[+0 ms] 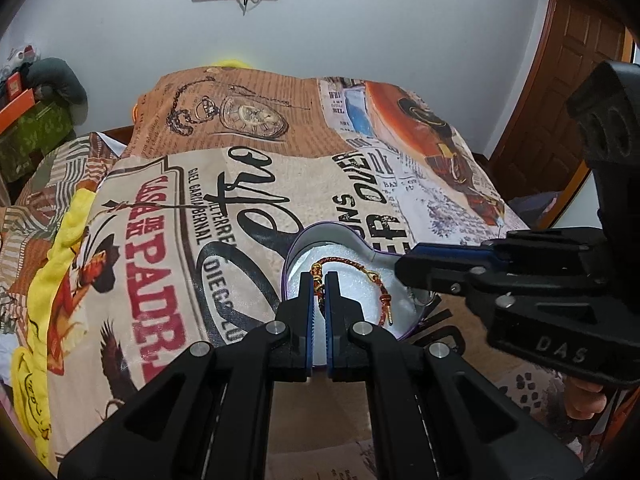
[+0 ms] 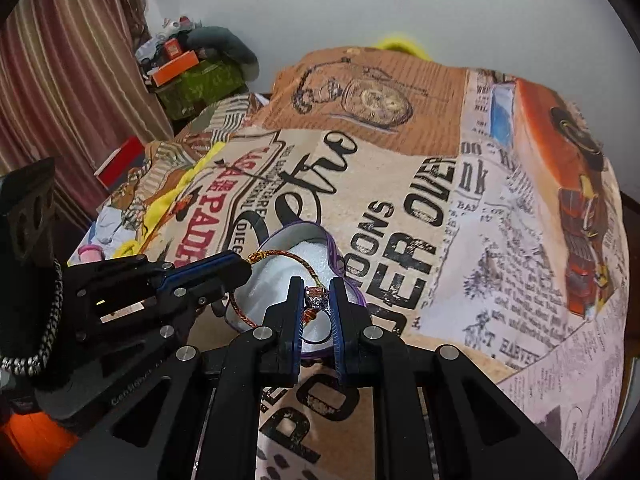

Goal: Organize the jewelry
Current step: 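Lower both items into the tin and open the right then left tool, then withdraw both tools from the tin back toward the jewelry pile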

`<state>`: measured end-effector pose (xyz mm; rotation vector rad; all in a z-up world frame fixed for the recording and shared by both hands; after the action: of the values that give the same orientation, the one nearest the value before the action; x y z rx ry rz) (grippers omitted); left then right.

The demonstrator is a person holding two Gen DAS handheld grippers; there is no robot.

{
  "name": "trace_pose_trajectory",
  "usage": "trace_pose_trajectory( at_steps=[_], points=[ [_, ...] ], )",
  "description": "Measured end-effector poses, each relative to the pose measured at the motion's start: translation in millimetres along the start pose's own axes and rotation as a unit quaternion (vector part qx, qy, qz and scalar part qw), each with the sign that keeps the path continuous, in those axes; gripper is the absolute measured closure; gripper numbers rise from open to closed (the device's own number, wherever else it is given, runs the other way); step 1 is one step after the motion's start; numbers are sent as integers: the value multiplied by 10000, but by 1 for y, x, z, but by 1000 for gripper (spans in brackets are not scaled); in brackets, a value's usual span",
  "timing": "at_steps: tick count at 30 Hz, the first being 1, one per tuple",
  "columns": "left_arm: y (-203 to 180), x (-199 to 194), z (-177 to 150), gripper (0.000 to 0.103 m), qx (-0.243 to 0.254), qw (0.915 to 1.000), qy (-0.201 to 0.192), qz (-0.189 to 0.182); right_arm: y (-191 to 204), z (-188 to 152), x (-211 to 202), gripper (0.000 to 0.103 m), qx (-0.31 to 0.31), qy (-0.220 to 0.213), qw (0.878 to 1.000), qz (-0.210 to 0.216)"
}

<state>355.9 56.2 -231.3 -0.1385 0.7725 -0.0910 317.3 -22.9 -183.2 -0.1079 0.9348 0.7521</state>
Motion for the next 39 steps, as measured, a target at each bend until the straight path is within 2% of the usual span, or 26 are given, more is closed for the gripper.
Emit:
trace_pose_trajectory(
  at_steps=[9, 17, 19, 23, 25, 28, 33, 39],
  points=[
    [2, 3, -2, 100, 10, 10000, 62, 51, 3, -8, 16, 91, -196, 252, 9994, -112],
    [1, -12, 1, 99, 84, 9998, -25, 173, 10, -4, -2, 90, -468, 3, 9980, -417],
    [2, -20, 3, 99, 27, 9998, -67, 167, 10, -2, -11, 86, -474, -99, 9977, -477],
    [1, -40, 6, 99, 32, 9995, -212, 220, 10, 1, -38, 64, -475, -447, 9957, -662],
    [-1, -52, 6, 97, 78, 9993, -279, 255, 11, 2, -53, 61, -448, -650, 9942, -733],
    [-6, -69, 6, 90, 143, 9989, -352, 281, 13, 1, -74, 60, -398, -856, 9923, -805],
    [-15, -98, -1, 68, 252, 9978, -504, 337, 16, -7, -103, 60, -269, -1082, 9899, -880],
    [-21, -118, -17, 64, 274, 9980, -479, 314, 16, -27, -125, 60, -202, -1155, 9877, -1038]
  ],
)
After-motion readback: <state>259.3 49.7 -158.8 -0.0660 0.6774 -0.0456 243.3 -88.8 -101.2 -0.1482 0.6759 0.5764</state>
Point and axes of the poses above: each gripper's, at about its wrist camera, not at the fingertips, and x roughly the way its jaws point, y to its left, z to its top, the point moved 6 cm from there along x, roughly the way its jaws point, and after that the axes turned 2 degrees about -y, right-handed, at the moved point
